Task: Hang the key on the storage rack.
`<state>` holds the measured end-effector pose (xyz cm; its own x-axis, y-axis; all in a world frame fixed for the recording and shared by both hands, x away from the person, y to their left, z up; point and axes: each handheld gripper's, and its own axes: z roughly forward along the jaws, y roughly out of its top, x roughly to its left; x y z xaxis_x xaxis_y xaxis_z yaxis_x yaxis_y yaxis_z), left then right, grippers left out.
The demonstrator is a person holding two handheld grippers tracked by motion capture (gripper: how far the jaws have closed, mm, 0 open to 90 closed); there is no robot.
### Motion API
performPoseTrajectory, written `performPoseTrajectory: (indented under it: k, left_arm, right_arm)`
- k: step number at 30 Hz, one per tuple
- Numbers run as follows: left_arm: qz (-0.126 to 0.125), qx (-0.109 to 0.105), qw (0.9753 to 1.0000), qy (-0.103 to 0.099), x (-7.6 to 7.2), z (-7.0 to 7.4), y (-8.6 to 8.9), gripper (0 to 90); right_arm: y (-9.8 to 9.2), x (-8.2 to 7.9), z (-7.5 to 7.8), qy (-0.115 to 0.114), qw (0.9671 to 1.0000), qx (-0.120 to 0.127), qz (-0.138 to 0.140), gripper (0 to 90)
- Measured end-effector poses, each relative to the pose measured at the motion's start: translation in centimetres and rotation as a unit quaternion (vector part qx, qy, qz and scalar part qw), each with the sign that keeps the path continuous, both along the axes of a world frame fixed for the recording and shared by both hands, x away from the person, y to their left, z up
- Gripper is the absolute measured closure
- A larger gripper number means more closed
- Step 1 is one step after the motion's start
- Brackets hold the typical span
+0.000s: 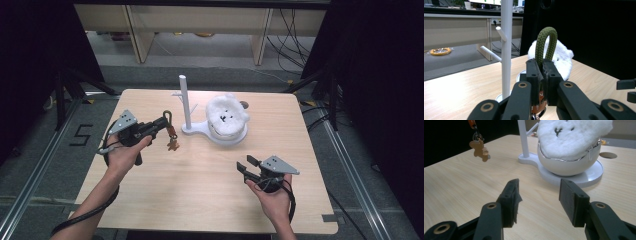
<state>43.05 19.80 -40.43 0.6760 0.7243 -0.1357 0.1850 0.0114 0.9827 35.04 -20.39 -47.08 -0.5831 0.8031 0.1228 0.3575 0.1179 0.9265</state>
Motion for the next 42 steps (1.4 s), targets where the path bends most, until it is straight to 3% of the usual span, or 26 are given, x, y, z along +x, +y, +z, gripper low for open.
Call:
performPoseTrajectory:
  k: [1,2,3,6,9,10,14,24,28,29,32,33,36,39,42]
  left_arm:
    - [0.001,0.0,1.0,0.001,0.1,0.0,0.0,84.3]
    - [0.002,-0.002,1.0,0.001,0.2,0.1,0.0,84.3]
    - [0.002,-0.001,1.0,0.001,0.4,0.1,0.0,84.4]
    - [0.004,-0.001,1.0,0.003,0.8,0.1,0.0,84.3]
    - [0.005,0.0,1.0,0.004,1.1,0.1,0.0,84.3]
    - [0.007,0.0,1.0,0.005,1.5,0.1,0.0,84.3]
    - [0.009,-0.001,0.9999,0.005,2.1,0.2,-0.1,84.3]
    - [0.015,0.007,0.9999,0.003,3.8,0.7,-0.4,84.3]
    - [0.019,0.009,0.9998,0.007,4.5,0.9,-0.5,84.3]
    - [0.019,0.01,0.9997,0.008,4.7,0.9,-0.5,84.3]
    - [0.022,0.01,0.9996,0.011,5.2,0.8,-0.5,84.3]
    - [0.022,0.01,0.9996,0.011,5.2,0.8,-0.5,84.3]
    - [0.029,0.004,0.9994,0.016,5.8,0.8,-0.4,84.3]
    - [0.031,0.004,0.9994,0.017,6.2,0.9,-0.5,84.3]
    - [0.031,0.007,0.9993,0.018,6.6,1.0,-0.6,84.3]
  right_arm:
    - [0.0,0.1,-0.2,-0.008,1.0,0.004,0.0,51.1]
    - [0.1,-0.1,-0.2,0.003,0.9999,0.011,-0.007,51.1]
    - [-0.1,0.1,-0.2,0.001,1.0,0.008,0.003,51.0]
    - [-0.3,0.0,-0.3,-0.008,0.9999,-0.009,-0.006,51.0]
    - [-0.2,-0.1,-0.4,0.008,0.9999,0.0,-0.007,51.0]
    - [0.0,-0.4,-0.3,0.025,0.9995,0.01,-0.014,51.0]
    - [-0.2,0.0,-0.6,0.003,1.0,0.001,-0.008,50.9]
    - [-0.1,0.0,-0.7,0.008,0.9998,0.012,-0.01,50.8]
    - [-0.3,0.2,-0.8,-0.007,0.9999,0.003,-0.009,50.7]
    - [-0.3,0.1,-0.8,0.008,0.9998,0.009,-0.013,50.7]
    - [-0.2,0.1,-0.9,0.004,0.9999,0.011,-0.012,50.5]
    - [-0.1,0.0,-0.9,0.017,0.9995,0.021,-0.013,50.5]
    - [-0.2,-0.1,-0.9,0.019,0.9996,0.016,-0.015,50.5]
    - [-0.4,0.2,-1.0,0.003,1.0,0.001,-0.009,50.4]
    - [-0.1,0.0,-0.9,0.018,0.9995,0.021,-0.013,50.4]
